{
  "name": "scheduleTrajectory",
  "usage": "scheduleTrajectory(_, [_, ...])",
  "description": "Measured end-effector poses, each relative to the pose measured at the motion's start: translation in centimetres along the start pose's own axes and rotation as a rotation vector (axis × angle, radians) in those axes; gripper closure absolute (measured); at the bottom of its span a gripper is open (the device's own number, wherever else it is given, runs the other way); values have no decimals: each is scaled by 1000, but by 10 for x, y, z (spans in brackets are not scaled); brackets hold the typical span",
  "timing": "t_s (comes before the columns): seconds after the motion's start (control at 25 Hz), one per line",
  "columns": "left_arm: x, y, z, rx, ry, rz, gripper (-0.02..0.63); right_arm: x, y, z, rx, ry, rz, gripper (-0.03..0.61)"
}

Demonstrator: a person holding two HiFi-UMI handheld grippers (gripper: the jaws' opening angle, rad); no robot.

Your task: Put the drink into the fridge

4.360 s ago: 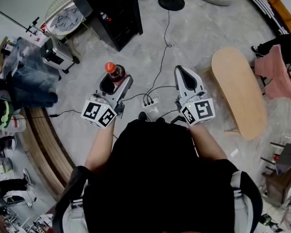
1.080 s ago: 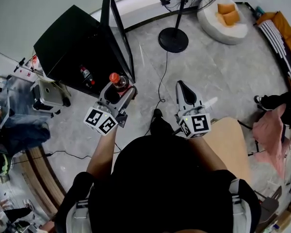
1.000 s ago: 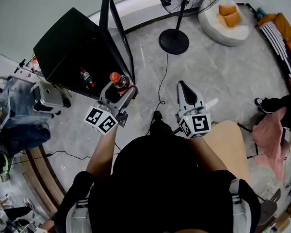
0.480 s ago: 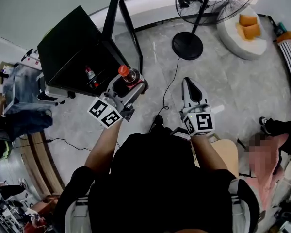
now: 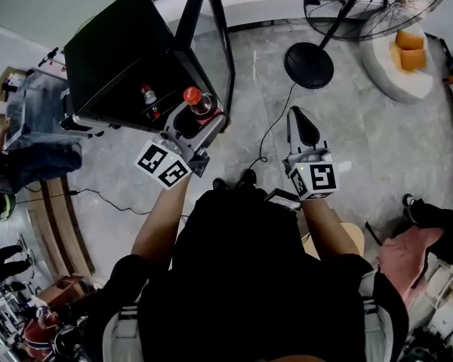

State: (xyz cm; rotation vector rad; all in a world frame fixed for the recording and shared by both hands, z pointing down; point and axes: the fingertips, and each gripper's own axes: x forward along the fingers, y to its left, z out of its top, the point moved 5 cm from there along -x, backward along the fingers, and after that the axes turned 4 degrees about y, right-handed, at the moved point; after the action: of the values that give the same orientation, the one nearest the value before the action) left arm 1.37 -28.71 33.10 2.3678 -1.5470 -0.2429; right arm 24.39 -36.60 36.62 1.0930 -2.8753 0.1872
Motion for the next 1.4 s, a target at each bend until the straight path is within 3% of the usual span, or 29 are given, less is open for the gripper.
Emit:
scheduleTrajectory(0.24, [-52, 32, 24, 28, -41, 122, 298, 44, 55, 16, -50, 9, 122, 554])
scheduleTrajectory(0.36, [-77, 49, 36, 34, -60, 221, 298, 69, 82, 24, -69, 16, 211, 554])
scheduleTrajectory(0.72, [-192, 87, 53, 54, -133, 435, 298, 118, 181, 28, -103, 6, 397, 554])
scheduleTrajectory(0.88, [-228, 99, 51, 83, -141, 514, 298, 135, 211, 28, -103, 6, 447, 554])
scheduleTrajectory(1.16, [-267, 108, 37, 34, -190, 610, 298, 144, 251, 11, -88, 33, 533, 553])
scheduleTrajectory(1.4, [-283, 116, 20, 0, -176, 664, 298, 145, 260, -1, -84, 69, 543, 554])
